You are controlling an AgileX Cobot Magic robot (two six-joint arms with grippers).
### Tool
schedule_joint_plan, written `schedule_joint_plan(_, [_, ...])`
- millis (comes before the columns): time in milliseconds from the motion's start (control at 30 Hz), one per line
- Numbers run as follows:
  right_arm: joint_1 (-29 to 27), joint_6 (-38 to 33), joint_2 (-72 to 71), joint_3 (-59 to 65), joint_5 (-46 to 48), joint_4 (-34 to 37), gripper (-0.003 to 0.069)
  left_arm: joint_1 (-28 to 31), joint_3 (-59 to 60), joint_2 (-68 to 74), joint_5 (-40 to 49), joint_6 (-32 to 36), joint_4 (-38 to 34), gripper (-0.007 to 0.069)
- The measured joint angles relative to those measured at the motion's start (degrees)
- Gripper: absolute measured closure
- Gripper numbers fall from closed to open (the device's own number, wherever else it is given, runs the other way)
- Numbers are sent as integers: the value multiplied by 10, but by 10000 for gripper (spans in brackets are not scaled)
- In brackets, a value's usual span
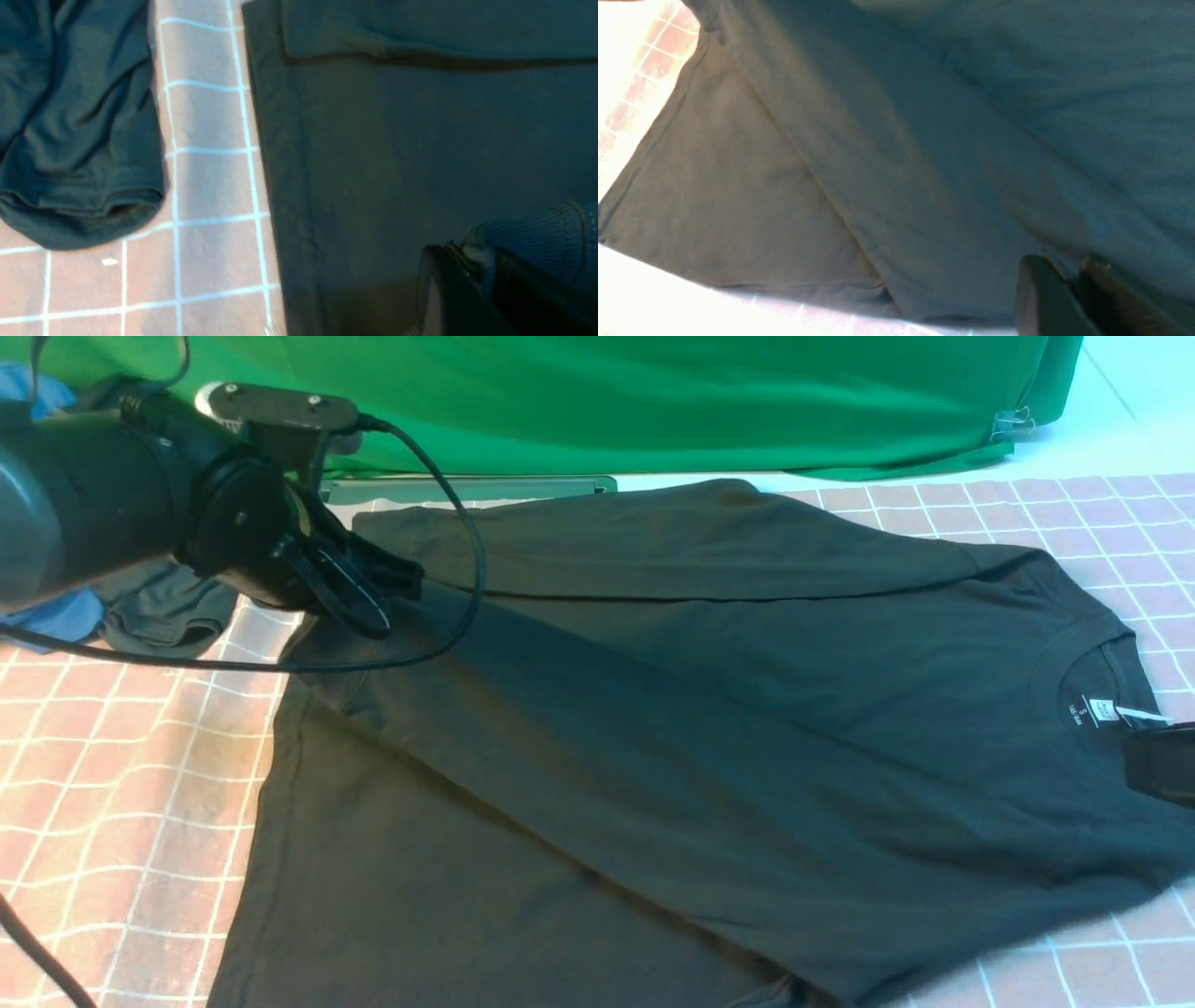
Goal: Fold a long-sleeved shirt over a pink coffee tablecloth.
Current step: 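Fold the left side of the black T-shirt inward over its body, then grab the top left corner of the dark shirt with the left gripper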
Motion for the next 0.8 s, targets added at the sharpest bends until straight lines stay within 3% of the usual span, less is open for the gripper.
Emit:
schedule_joint_plan(467, [0, 1, 0, 0, 1, 0, 515, 16, 0, 34, -83, -2, 5, 571])
schedule_joint_plan(600, [0, 1, 0, 0, 1, 0, 515, 16, 0, 41, -89, -2, 16, 510])
schedule_joint_plan(700, [0, 1, 0, 0, 1, 0, 515, 16, -5, 41, -92, -2, 21, 422])
schedule_joint_plan(800, [0, 1, 0, 0, 1, 0, 515, 16, -36, 41, -56, -47, 24, 351])
